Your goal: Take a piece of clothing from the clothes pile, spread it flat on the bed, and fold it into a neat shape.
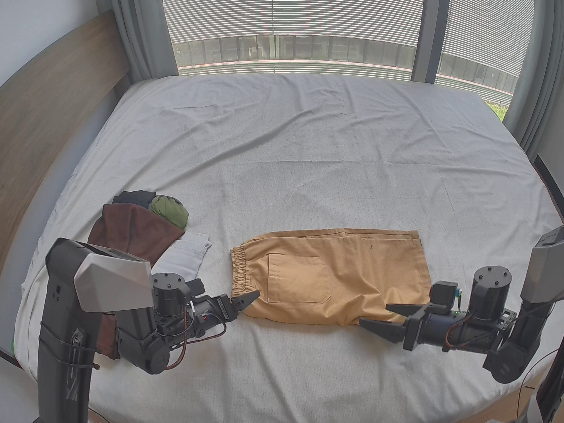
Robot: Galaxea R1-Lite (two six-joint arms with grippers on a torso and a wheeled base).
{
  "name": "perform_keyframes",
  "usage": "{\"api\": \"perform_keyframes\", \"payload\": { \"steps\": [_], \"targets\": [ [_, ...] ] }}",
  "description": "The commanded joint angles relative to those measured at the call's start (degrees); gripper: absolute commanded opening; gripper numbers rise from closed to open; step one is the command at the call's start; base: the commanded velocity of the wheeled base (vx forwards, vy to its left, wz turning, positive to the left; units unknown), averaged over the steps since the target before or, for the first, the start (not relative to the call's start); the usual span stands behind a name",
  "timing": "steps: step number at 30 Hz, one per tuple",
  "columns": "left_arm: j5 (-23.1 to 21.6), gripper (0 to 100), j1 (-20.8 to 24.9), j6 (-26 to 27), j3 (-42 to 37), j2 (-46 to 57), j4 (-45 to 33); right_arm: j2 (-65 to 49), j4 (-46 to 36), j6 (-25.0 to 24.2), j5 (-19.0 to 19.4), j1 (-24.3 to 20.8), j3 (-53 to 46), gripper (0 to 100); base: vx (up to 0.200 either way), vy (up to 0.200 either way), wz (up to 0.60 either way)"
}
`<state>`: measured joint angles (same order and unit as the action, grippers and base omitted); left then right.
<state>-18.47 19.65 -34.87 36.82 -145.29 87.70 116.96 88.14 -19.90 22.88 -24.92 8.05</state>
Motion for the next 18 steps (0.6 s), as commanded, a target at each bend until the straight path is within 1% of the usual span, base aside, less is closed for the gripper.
{"api": "perform_keyframes", "payload": {
  "steps": [1, 6, 11, 15, 18],
  "targets": [
    [1.07, 100, 0.56, -0.03, 2.03, -2.90, -0.86, 1.08, 0.02, -0.94, 0.32, 0.04, 6.63, 100, 0.000, 0.000, 0.00],
    [1.24, 100, 0.74, 0.06, 3.35, -2.63, -4.20, 2.22, 0.10, -1.02, 0.32, 0.04, 7.34, 100, 0.000, 0.000, 0.00],
    [1.15, 100, 1.53, 0.06, 4.76, -2.63, -4.99, 2.14, 0.10, -1.11, 0.32, 0.13, 7.42, 100, 0.000, 0.000, 0.00],
    [0.98, 100, 1.97, -0.47, 8.27, -2.98, -5.61, 2.05, 0.10, -1.11, 0.41, 0.13, 7.69, 100, 0.000, 0.000, 0.00],
    [1.15, 100, 2.06, -2.66, 11.17, -3.42, -5.61, 2.22, 0.10, -1.02, 0.41, 0.13, 7.69, 100, 0.000, 0.000, 0.00]
  ]
}}
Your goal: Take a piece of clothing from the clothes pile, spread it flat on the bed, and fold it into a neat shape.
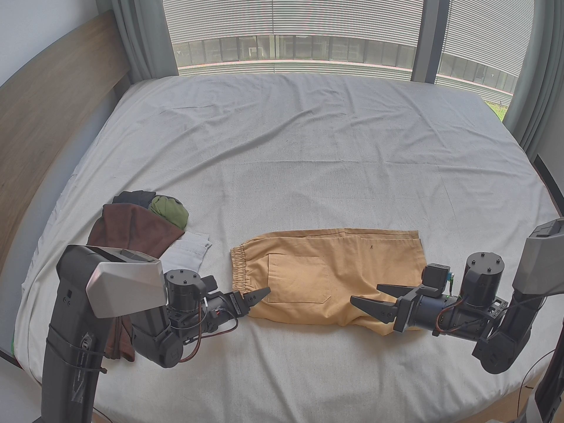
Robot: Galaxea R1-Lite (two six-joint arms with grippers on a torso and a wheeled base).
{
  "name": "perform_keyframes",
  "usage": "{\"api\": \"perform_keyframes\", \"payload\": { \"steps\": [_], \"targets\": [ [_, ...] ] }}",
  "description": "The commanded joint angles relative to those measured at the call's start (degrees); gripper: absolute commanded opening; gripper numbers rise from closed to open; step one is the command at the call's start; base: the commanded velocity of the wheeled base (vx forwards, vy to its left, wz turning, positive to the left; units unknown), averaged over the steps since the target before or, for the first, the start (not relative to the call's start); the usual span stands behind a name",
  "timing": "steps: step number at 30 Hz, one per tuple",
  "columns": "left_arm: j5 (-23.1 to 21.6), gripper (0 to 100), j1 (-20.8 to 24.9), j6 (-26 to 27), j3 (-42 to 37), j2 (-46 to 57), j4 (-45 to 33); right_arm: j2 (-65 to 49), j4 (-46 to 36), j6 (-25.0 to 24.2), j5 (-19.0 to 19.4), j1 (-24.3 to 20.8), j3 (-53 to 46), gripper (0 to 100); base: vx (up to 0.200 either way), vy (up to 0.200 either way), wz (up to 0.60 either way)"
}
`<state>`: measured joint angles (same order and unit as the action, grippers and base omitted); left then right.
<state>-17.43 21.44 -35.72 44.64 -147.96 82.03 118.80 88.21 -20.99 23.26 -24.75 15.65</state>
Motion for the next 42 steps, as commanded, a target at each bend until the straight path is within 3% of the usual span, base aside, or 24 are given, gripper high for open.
{"api": "perform_keyframes", "payload": {
  "steps": [1, 6, 17, 18, 42],
  "targets": [
    [0.12, 100, 0.27, -2.60, 3.87, -0.75, 0.15, 0.38, 0.03, 0.07, 0.03, 0.05, 0.08, 100, 0.000, 0.000, 0.00],
    [0.21, 100, -0.09, -5.50, 5.72, -0.75, 0.50, 0.47, 0.03, 0.07, 0.03, 0.05, -0.01, 100, 0.000, 0.000, 0.00],
    [0.21, 100, -0.09, -5.59, 5.63, -1.11, 0.24, 0.47, 0.03, 0.07, 0.03, 0.66, -0.01, 100, 0.000, 0.000, 0.00],
    [0.21, 0, -0.09, -5.59, 5.54, -1.11, 0.24, 0.47, 0.03, 0.07, 0.03, 0.66, -0.01, 100, 0.000, 0.000, 0.00],
    [-0.15, 0, -7.38, -2.78, -5.71, 4.87, 5.60, 6.80, 0.12, 0.43, 0.03, 2.69, 0.87, 100, 0.000, 0.000, 0.00]
  ]
}}
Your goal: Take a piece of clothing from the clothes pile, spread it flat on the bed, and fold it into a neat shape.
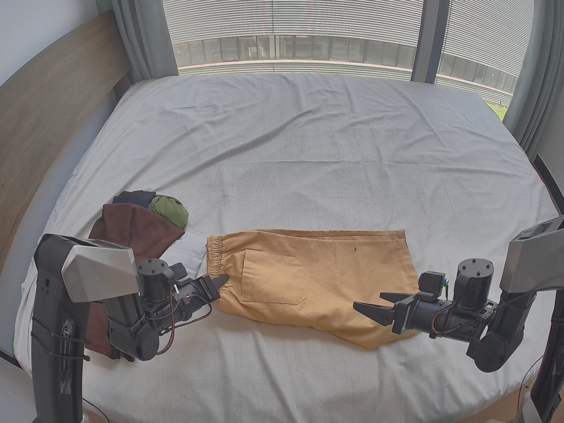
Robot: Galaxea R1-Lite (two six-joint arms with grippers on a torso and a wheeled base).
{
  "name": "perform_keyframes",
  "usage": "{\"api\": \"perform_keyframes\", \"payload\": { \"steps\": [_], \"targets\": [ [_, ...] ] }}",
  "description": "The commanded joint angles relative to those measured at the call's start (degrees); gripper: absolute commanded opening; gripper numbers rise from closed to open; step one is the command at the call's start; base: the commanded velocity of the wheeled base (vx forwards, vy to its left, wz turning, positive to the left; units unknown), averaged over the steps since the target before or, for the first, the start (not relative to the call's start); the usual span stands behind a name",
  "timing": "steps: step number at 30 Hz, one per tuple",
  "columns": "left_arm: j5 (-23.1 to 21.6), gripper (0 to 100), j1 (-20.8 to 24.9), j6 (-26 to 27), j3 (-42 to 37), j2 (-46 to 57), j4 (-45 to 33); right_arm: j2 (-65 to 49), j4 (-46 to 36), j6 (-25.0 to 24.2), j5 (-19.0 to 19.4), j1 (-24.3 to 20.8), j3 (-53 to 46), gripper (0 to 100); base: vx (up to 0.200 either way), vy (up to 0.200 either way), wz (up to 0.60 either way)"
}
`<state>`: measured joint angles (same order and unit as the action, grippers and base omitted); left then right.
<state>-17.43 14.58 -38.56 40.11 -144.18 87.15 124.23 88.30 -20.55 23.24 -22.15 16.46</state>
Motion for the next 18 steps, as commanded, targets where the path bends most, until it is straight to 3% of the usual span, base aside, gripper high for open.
{"api": "perform_keyframes", "payload": {
  "steps": [1, 5, 11, 18],
  "targets": [
    [-0.23, 0, -0.78, 0.15, -1.61, 1.09, 1.09, 1.63, 0.03, -0.01, 0.06, 0.09, 0.07, 100, 0.000, 0.000, 0.00],
    [-1.02, 0, -2.10, 1.21, -3.28, 2.06, 1.27, 2.06, 0.03, -0.01, 0.06, 0.00, -0.02, 100, 0.000, 0.000, 0.00],
    [-6.21, 0, -4.56, 1.64, -7.41, 5.84, 1.27, 2.77, 0.03, -0.01, 0.06, -0.17, -0.02, 100, 0.000, 0.000, 0.00],
    [-6.74, 0, -6.05, 2.26, -9.78, 7.77, 1.09, 3.12, 0.03, -0.01, 0.06, -0.44, -0.02, 100, 0.000, 0.000, 0.00]
  ]
}}
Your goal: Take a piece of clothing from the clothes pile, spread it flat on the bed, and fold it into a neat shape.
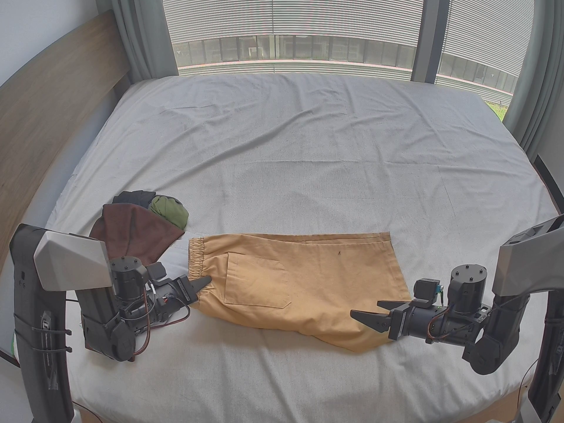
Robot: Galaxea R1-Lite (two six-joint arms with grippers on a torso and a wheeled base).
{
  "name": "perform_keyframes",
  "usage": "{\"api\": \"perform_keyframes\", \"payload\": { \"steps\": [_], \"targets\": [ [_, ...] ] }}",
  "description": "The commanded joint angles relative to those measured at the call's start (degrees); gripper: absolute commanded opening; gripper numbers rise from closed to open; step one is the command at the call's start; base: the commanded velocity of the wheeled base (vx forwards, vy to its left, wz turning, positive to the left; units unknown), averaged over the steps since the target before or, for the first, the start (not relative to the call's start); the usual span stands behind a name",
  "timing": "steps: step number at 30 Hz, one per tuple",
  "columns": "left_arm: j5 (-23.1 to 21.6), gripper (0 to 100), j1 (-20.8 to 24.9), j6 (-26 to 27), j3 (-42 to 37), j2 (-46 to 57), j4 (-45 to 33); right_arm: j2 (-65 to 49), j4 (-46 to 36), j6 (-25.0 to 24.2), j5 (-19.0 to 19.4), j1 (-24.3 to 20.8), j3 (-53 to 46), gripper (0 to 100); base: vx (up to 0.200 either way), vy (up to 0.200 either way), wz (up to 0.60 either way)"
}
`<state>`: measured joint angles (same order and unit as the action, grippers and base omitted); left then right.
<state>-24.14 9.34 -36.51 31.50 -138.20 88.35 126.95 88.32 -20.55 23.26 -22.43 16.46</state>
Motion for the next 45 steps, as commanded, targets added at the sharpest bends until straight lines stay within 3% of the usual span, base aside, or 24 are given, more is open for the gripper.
{"api": "perform_keyframes", "payload": {
  "steps": [1, 17, 22, 31, 33, 45],
  "targets": [
    [-0.03, 0, -1.16, 0.83, -1.53, 1.89, -0.10, 0.40, 0.01, -0.01, 0.03, -0.25, -0.02, 100, 0.000, 0.000, 0.00],
    [-3.90, 0, -7.23, 3.29, -5.57, 3.47, 0.16, 1.19, 0.01, -0.01, 0.03, -0.25, -0.02, 100, 0.000, 0.000, 0.00],
    [-4.25, 0, -6.53, 3.73, -5.75, 5.31, 0.16, 1.02, 0.01, -0.01, -0.06, -0.25, -0.02, 100, 0.000, 0.000, 0.00],
    [-3.11, 0, 2.35, 3.11, -3.64, 8.57, 0.07, 0.22, 0.10, -0.01, -0.06, 0.02, 0.07, 100, 0.000, 0.000, 0.00],
    [-1.09, 0, 5.25, 3.11, -1.44, 8.39, 0.07, -0.65, 0.10, -0.01, -0.06, 0.37, 0.15, 100, 0.000, 0.000, 0.00],
    [0.32, 0, 13.43, 1.88, 5.94, 6.02, -0.89, -4.17, 0.10, 0.16, 0.03, 2.74, 0.59, 100, 0.000, 0.000, 0.00]
  ]
}}
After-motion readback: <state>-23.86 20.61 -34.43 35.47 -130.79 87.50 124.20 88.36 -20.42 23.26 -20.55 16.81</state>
